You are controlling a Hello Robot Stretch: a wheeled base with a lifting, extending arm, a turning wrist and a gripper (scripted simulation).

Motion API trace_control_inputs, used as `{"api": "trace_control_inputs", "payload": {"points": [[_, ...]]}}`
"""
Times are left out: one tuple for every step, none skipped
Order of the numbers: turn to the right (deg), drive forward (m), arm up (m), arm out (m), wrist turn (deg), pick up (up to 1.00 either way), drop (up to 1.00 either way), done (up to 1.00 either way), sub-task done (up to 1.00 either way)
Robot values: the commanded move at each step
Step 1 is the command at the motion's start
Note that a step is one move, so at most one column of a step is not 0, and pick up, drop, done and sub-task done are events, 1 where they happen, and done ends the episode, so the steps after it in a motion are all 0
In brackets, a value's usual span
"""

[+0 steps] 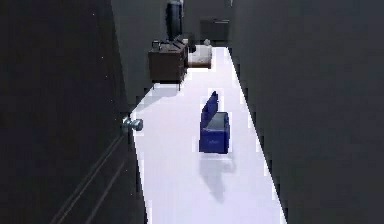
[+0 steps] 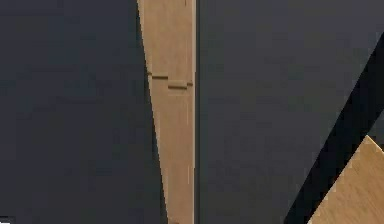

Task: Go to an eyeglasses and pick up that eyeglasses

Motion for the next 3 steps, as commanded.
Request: {"api": "trace_control_inputs", "payload": {"points": [[12.0, 0.0, 0.0, 0.0, 0.0, 0.0, 0.0, 0.0, 0.0], [0.0, 1.0, 0.0, 0.0, 0.0, 0.0, 0.0, 0.0, 0.0], [27.0, 0.0, 0.0, 0.0, 0.0, 0.0, 0.0, 0.0, 0.0]]}}
